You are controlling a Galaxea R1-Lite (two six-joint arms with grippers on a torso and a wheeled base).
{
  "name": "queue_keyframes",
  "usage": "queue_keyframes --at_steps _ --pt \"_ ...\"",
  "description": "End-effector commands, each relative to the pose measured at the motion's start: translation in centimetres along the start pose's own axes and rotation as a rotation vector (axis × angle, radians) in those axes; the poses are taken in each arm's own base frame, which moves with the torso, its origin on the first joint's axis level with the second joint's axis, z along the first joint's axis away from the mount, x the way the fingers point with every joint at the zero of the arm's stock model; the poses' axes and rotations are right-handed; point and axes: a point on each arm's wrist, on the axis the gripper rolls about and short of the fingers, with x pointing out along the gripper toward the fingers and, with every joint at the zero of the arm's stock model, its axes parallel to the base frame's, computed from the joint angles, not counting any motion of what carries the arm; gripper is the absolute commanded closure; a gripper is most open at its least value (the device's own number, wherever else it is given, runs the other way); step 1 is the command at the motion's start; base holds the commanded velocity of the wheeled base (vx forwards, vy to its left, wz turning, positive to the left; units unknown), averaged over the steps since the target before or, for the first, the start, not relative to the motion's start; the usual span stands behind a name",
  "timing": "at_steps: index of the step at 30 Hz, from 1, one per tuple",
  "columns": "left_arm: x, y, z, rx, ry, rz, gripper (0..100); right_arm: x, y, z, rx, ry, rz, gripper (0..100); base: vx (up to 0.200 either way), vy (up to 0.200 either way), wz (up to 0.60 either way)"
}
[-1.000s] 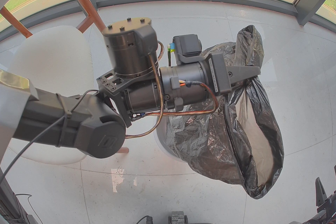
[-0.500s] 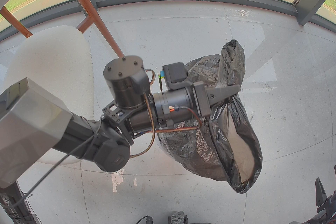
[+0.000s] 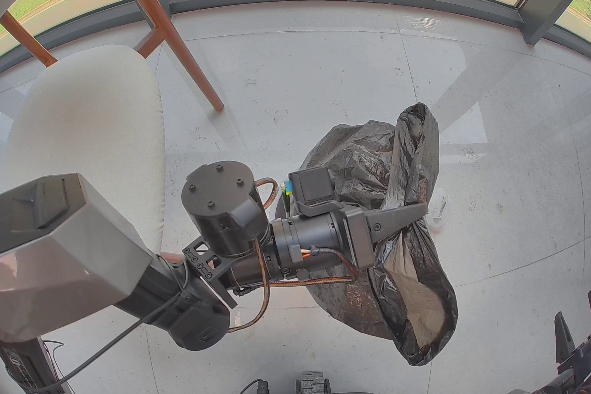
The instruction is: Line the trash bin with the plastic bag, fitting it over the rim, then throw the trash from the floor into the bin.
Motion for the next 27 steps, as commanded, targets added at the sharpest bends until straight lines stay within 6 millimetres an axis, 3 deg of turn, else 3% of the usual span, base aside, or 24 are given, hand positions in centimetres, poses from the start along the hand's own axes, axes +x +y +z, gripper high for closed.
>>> queue_keyframes --at_steps 1,5,9,11,14,27 --pt "0.4 -0.2 -0.5 -0.005 0.01 -0.01 100 0.0 0.0 -0.5 0.0 0.001 0.0 0 0.0 0.0 0.0" --pt "0.6 -0.4 -0.4 -0.004 0.009 -0.02 100 0.0 0.0 -0.5 0.0 0.001 0.0 0 0.0 0.0 0.0" --pt "-0.2 0.6 1.9 0.022 -0.053 0.009 100 0.0 0.0 -0.5 0.0 0.001 0.0 0 0.0 0.0 0.0" --pt "-0.3 0.7 1.7 0.007 -0.055 0.021 100 0.0 0.0 -0.5 0.0 0.001 0.002 0 0.0 0.0 0.0" --pt "-0.3 -0.1 -0.3 -0.033 -0.018 0.025 100 0.0 0.0 -0.5 0.0 0.001 0.0 0 0.0 0.0 0.0" --pt "-0.1 -1.1 1.2 -0.036 -0.02 0.042 100 0.0 0.0 -0.6 -0.012 0.005 0.008 0 0.0 0.0 0.0"
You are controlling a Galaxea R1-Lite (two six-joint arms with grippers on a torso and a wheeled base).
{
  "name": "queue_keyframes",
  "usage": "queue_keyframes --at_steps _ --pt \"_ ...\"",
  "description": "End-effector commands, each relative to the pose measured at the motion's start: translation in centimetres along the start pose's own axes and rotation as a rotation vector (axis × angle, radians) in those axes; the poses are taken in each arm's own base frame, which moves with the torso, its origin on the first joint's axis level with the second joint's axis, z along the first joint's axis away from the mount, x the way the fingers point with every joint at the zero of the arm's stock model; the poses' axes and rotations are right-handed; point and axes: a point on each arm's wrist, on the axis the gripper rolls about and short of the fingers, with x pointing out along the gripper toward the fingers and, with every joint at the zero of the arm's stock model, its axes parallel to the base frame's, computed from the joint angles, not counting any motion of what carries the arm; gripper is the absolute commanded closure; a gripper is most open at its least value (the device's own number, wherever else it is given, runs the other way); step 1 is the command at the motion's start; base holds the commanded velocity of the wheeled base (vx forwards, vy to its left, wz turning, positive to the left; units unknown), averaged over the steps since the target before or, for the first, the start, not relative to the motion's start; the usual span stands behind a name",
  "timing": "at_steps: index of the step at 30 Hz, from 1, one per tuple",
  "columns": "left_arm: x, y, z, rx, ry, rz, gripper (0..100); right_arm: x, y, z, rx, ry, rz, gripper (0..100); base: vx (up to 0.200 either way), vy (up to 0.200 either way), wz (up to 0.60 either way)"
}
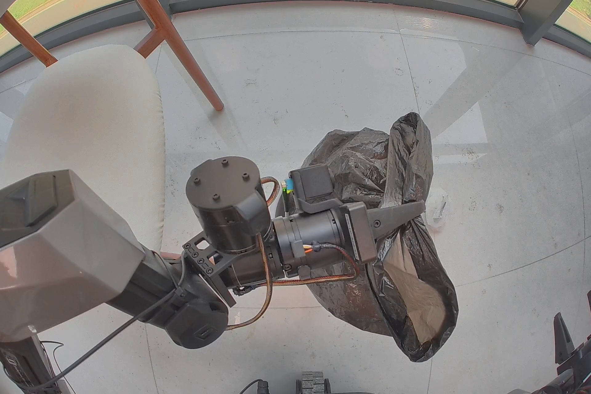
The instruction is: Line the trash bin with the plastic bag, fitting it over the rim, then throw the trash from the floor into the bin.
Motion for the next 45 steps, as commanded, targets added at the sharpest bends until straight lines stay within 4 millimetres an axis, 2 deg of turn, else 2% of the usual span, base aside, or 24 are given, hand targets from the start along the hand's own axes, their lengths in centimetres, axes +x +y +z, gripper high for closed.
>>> queue_keyframes --at_steps 1,5,9,12,16,19,24,30,33,35,42,45 --pt "-0.6 -1.3 1.6 0.012 -0.021 0.0 100 0.0 0.0 -0.5 -0.006 0.002 0.005 0 0.0 0.0 0.0" --pt "-0.9 -1.8 2.2 0.006 -0.028 -0.001 100 0.0 0.0 -0.5 -0.004 0.002 0.004 0 0.0 0.0 0.0" --pt "-1.3 -0.8 2.7 -0.009 -0.038 0.017 100 0.0 0.0 -0.5 -0.001 0.001 0.004 0 0.0 0.0 0.0" --pt "-1.0 0.3 2.1 -0.023 -0.02 0.042 100 0.0 0.0 -0.5 0.022 -0.001 -0.013 0 0.0 0.0 0.0" --pt "-1.0 0.5 2.1 -0.032 -0.014 0.065 100 0.0 0.0 -0.5 0.022 -0.001 -0.018 0 0.0 0.0 0.0" --pt "-0.6 0.7 2.6 -0.051 -0.012 0.161 100 0.0 0.0 -0.5 0.022 -0.003 -0.019 0 0.0 0.0 0.0" --pt "-0.2 0.0 3.8 -0.02 -0.008 0.301 100 0.0 -0.1 -0.5 0.023 -0.005 -0.034 0 0.0 0.0 0.0" --pt "0.2 -3.2 6.8 0.003 0.102 0.443 100 0.0 -0.1 -0.5 0.023 -0.005 -0.037 0 0.0 0.0 0.0" --pt "0.8 -4.3 7.6 -0.005 0.127 0.454 100 0.0 -0.1 -0.5 0.025 -0.006 -0.04 0 0.0 0.0 0.0" --pt "1.1 -5.8 8.9 -0.019 0.178 0.482 100 0.0 -0.1 -0.4 0.025 -0.008 -0.053 0 0.0 0.0 0.0" --pt "1.0 -5.7 8.8 0.096 0.299 0.522 100 0.0 -0.1 -0.4 0.026 -0.008 -0.054 0 0.0 0.0 0.0" --pt "1.7 -5.3 7.7 0.147 0.353 0.516 100 0.0 -0.1 -0.4 0.022 -0.008 -0.057 0 0.0 0.0 0.0"
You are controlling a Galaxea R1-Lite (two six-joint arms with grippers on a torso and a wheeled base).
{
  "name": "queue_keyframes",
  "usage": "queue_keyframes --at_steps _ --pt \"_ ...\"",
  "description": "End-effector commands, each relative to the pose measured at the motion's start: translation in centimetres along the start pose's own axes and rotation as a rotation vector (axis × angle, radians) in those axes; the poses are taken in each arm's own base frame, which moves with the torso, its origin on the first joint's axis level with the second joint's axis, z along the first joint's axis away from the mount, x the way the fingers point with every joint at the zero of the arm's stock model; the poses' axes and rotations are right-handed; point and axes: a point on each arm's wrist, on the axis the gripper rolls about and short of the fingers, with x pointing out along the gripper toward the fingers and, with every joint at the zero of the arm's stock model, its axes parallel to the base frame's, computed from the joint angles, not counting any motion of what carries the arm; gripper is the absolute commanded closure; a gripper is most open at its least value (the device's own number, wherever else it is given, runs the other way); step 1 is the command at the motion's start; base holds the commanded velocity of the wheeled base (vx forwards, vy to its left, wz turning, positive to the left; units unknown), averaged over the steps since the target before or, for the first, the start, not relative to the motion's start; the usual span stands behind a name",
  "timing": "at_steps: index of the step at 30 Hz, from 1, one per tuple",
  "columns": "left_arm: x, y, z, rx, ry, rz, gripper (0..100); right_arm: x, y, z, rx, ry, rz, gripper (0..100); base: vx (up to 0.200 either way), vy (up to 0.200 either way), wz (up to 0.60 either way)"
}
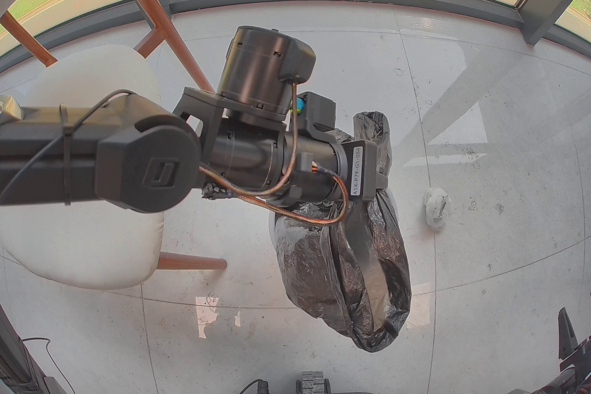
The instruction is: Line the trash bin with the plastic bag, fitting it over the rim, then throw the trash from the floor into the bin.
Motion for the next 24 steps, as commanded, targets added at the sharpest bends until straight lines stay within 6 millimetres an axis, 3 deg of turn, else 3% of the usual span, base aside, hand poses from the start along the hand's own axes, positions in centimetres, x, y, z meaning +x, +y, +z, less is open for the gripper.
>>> queue_keyframes --at_steps 1,3,4,5,7,15,24 --pt "0.3 -1.1 0.2 0.07 0.011 -0.011 100 0.0 0.0 -0.4 -0.008 -0.012 0.0 0 0.0 0.0 0.0" --pt "0.4 -1.5 0.1 0.087 0.012 -0.016 100 -0.1 0.1 3.3 -0.076 -0.173 0.041 0 0.0 0.0 0.0" --pt "0.4 -1.7 0.1 0.092 0.01 -0.018 100 0.8 0.1 4.0 -0.071 -0.137 0.062 0 0.0 0.0 0.0" --pt "0.4 -1.7 0.1 0.093 0.009 -0.018 100 1.8 0.2 3.4 -0.029 -0.046 0.097 0 0.0 0.0 0.0" --pt "0.5 -1.8 0.1 0.1 0.011 -0.018 100 1.6 0.1 3.3 0.122 -0.026 0.187 0 0.0 0.0 0.0" --pt "0.8 -1.6 -0.6 0.19 0.006 0.066 100 3.8 1.4 9.7 0.356 0.162 0.489 0 0.0 0.0 0.0" --pt "0.8 -1.6 -0.7 0.25 -0.006 0.138 100 8.4 5.7 14.1 0.466 0.378 0.657 0 0.0 0.0 0.0"
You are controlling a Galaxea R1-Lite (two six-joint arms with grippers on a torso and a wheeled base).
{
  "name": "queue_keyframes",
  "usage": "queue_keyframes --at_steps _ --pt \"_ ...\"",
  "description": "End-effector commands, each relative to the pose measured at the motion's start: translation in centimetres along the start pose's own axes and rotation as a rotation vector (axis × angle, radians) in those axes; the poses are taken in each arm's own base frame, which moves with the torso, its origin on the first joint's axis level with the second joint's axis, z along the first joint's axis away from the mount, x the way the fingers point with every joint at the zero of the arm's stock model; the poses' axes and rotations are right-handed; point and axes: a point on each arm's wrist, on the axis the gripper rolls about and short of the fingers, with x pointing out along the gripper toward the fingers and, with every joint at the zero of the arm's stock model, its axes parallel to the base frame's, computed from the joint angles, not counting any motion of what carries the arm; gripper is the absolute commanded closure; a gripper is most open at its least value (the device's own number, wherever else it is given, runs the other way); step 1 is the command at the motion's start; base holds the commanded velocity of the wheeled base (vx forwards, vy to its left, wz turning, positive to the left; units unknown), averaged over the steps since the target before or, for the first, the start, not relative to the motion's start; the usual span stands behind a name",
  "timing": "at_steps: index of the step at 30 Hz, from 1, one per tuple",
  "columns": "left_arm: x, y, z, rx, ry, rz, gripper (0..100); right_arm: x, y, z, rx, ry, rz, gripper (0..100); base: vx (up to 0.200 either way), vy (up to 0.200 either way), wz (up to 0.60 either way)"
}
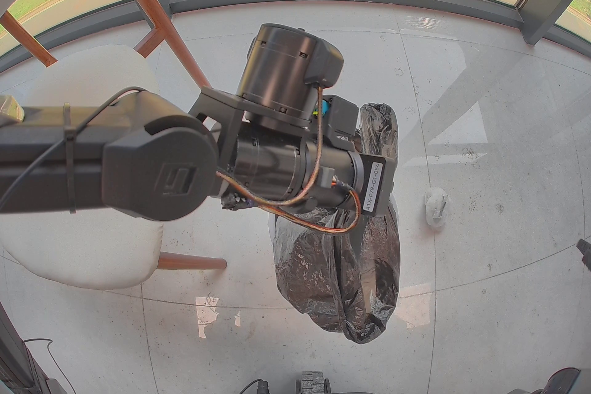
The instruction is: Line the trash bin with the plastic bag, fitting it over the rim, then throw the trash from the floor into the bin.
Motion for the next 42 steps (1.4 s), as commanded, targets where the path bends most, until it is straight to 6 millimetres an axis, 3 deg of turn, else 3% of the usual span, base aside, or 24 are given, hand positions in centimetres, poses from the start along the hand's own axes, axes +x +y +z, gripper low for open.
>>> queue_keyframes --at_steps 1,8,13,15,16,23,28,34,42 --pt "0.1 0.0 -0.3 0.069 0.006 0.057 100 5.9 2.6 3.0 0.133 0.202 0.092 0 0.0 0.0 0.0" --pt "-0.1 0.1 -1.1 0.133 0.083 0.087 100 9.7 3.0 3.0 0.184 0.324 0.08 0 0.0 0.0 0.0" --pt "0.4 -0.1 -2.6 0.197 0.135 0.098 100 13.9 3.7 3.5 0.185 0.399 0.063 0 0.0 0.0 0.0" --pt "0.4 0.0 -2.7 0.208 0.142 0.104 100 14.4 3.7 3.7 0.188 0.401 0.057 0 0.0 0.0 0.0" --pt "0.5 -0.2 -3.4 0.261 0.162 0.119 100 16.3 3.3 4.1 0.199 0.414 0.005 0 0.0 0.0 0.0" --pt "0.9 -1.2 -5.0 0.361 0.213 0.136 100 21.6 1.0 5.6 0.267 0.458 -0.166 0 0.0 0.0 0.0" --pt "0.8 -2.0 -5.2 0.377 0.211 0.119 100 23.2 0.3 4.7 0.281 0.539 -0.22 0 0.0 0.0 0.0" --pt "0.7 -2.0 -5.2 0.378 0.211 0.125 100 25.1 0.8 3.6 0.272 0.583 -0.205 0 0.0 0.0 0.0" --pt "0.7 -1.9 -5.2 0.377 0.21 0.137 100 25.4 2.2 1.5 0.246 0.669 -0.175 0 0.0 0.0 0.0"
